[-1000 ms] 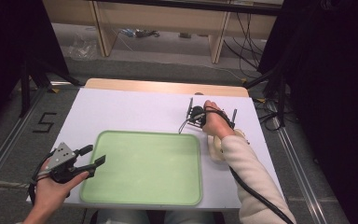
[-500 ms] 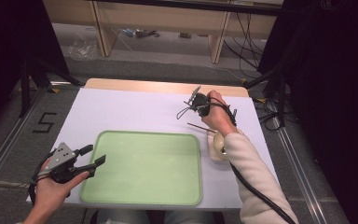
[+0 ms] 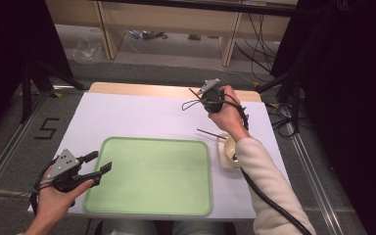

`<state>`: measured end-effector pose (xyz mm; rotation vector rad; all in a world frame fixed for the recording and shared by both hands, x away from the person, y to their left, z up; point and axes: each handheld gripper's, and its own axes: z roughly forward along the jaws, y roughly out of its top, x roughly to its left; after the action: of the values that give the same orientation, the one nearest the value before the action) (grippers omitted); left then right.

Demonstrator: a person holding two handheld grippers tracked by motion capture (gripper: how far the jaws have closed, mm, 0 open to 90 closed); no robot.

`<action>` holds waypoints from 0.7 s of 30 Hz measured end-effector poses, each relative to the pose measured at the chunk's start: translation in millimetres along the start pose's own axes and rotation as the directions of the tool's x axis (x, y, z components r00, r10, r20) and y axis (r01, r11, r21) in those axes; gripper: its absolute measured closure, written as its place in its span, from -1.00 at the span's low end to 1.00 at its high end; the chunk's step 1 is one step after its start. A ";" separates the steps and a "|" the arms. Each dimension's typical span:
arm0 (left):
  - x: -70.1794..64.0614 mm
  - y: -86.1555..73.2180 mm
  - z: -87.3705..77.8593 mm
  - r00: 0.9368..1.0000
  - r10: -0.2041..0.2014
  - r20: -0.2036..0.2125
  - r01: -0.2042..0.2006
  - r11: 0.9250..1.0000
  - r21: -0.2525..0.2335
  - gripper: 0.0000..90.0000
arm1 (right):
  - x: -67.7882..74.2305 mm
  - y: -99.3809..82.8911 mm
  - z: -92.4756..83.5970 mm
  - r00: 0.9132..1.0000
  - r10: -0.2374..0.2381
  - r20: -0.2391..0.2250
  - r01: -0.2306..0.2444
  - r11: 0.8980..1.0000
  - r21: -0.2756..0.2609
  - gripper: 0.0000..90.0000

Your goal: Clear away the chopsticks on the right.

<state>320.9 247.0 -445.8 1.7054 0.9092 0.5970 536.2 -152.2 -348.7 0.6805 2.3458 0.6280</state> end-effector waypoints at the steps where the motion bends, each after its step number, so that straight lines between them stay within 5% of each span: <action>1: 0.0 0.1 0.1 1.000 0.001 0.001 -0.001 1.000 0.000 -0.21 | 0.1 1.2 -2.0 1.000 0.019 -0.013 -0.019 1.000 -0.015 0.95; 7: -0.2 0.4 1.7 1.000 0.007 0.019 -0.006 1.000 -0.006 -0.20 | -3.0 8.9 -18.7 0.994 0.107 -0.005 -0.107 0.984 -0.142 0.95; 9: -0.9 0.2 1.3 1.000 -0.003 0.015 0.003 1.000 -0.002 -0.20 | -5.2 11.5 -24.4 0.989 0.144 -0.023 -0.146 0.972 -0.185 0.95; 10: 1.1 0.8 1.8 1.000 0.023 0.012 -0.023 1.000 -0.008 -0.20 | -6.2 12.7 -27.9 0.987 0.160 -0.026 -0.162 0.965 -0.206 0.95; 12: 1.5 1.0 2.4 0.999 0.029 0.018 -0.029 0.999 -0.012 -0.20 | -5.0 14.9 -34.4 0.972 0.226 -0.056 -0.233 0.945 -0.231 0.95; 14: 0.2 0.9 1.2 1.000 0.019 0.005 -0.019 1.000 0.001 -0.20 | -4.1 16.4 -40.7 0.948 0.300 -0.109 -0.318 0.916 -0.243 0.94; 15: -0.2 0.8 1.3 1.000 0.015 0.007 -0.015 1.000 0.000 -0.20 | -5.2 16.4 -42.5 0.942 0.310 -0.127 -0.333 0.910 -0.246 0.95; 17: -0.2 0.9 0.9 1.000 0.017 0.004 -0.017 1.000 0.004 -0.20 | -0.7 16.0 -47.7 0.896 0.405 -0.184 -0.439 0.870 -0.222 0.95; 18: -0.4 0.6 1.1 1.000 0.013 0.005 -0.013 1.000 0.003 -0.19 | 4.2 13.8 -50.3 0.859 0.460 -0.224 -0.500 0.847 -0.179 0.94; 19: -0.2 0.5 1.0 1.000 0.015 0.003 -0.015 1.000 0.005 -0.19 | 4.2 13.8 -50.3 0.859 0.460 -0.224 -0.500 0.847 -0.179 0.94; 20: -0.2 0.3 1.2 1.000 0.011 0.005 -0.011 1.000 0.003 -0.19 | 8.8 9.3 -52.5 0.816 0.520 -0.251 -0.561 0.817 -0.132 0.95; 21: 0.3 0.3 1.2 1.000 0.016 0.006 -0.016 1.000 0.002 -0.19 | 8.8 9.3 -52.5 0.816 0.520 -0.251 -0.561 0.817 -0.132 0.95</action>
<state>322.1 246.4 -445.9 1.7167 0.8931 0.6015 498.3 -153.8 -310.1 1.2631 2.2145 1.2223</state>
